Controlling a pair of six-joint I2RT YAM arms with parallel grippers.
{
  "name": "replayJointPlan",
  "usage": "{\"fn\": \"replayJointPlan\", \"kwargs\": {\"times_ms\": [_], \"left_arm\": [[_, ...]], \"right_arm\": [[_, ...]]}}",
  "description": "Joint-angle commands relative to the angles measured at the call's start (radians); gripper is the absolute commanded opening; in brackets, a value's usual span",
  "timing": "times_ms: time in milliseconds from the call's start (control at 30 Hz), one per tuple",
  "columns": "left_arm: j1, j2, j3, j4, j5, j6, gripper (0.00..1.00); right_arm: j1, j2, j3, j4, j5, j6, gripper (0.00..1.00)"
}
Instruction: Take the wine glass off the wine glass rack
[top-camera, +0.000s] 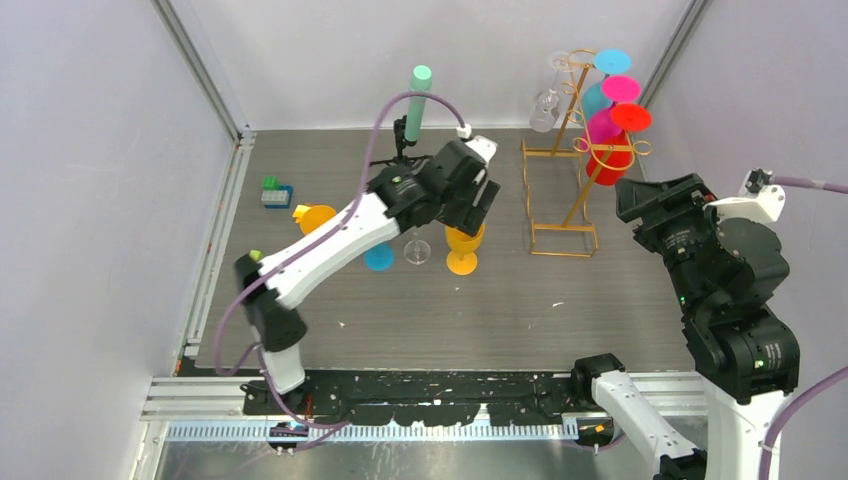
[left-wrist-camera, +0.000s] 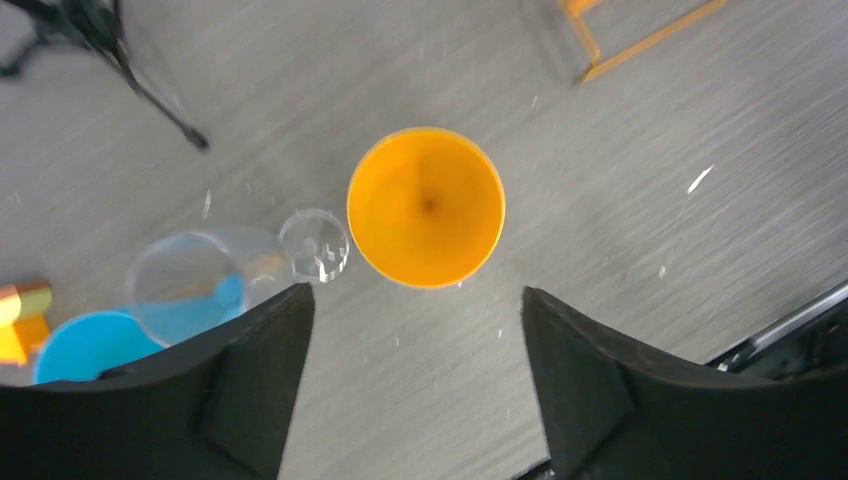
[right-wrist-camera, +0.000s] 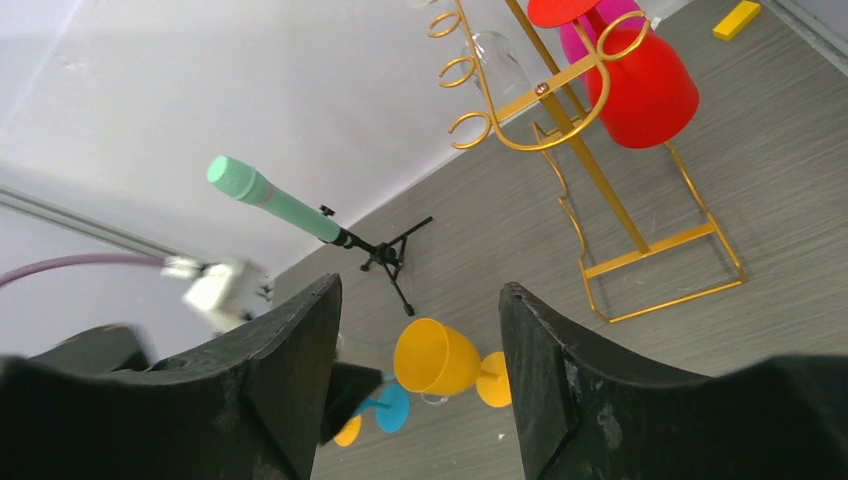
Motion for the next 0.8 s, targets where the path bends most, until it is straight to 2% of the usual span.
{"fn": "replayJointPlan", "kwargs": {"times_ms": [0, 100, 133, 267, 400, 467, 533, 600, 767], "left_arm": [[-0.003, -0.213, -0.134, 0.174, -0.025, 0.02, 0.83], [-0.004, -0.35, -0.269, 0.27, -0.016, 0.027, 0.98], [-0.003, -0.409, -0.313, 0.298, -0.015, 0.028, 0.99], [-0.002, -0.563, -0.459, 0.391, -0.022, 0.029, 1.0], [-0.002, -0.651, -0.527, 0.429, -0.027, 0.031, 0.98], [-0.002, -0.675, -0.545, 0.429, -0.02, 0.035, 0.98], [-0.002, -0.689, -0.559, 0.422, -0.014, 0.037, 0.98], [-0.002, -0.697, -0.569, 0.411, -0.002, 0.036, 0.98], [-0.002, -0.712, -0.597, 0.395, 0.028, 0.019, 0.98]], "right_arm": [[0.001, 0.063, 0.045, 0.012, 0.01, -0.049, 0.65], [0.001, 0.14, 0.094, 0.003, -0.006, -0.088, 0.67], [0.001, 0.178, 0.128, -0.011, -0.005, -0.109, 0.68], [0.001, 0.295, 0.217, -0.031, 0.066, -0.203, 0.74], [-0.008, 0.408, 0.317, -0.032, 0.142, -0.303, 0.78], [-0.036, 0.473, 0.364, -0.035, 0.117, -0.334, 0.79], [-0.094, 0.531, 0.405, -0.042, 0.052, -0.343, 0.79], [-0.244, 0.579, 0.425, -0.04, -0.068, -0.33, 0.79], [-0.45, 0.645, 0.381, 0.047, -0.242, -0.271, 0.8]]}}
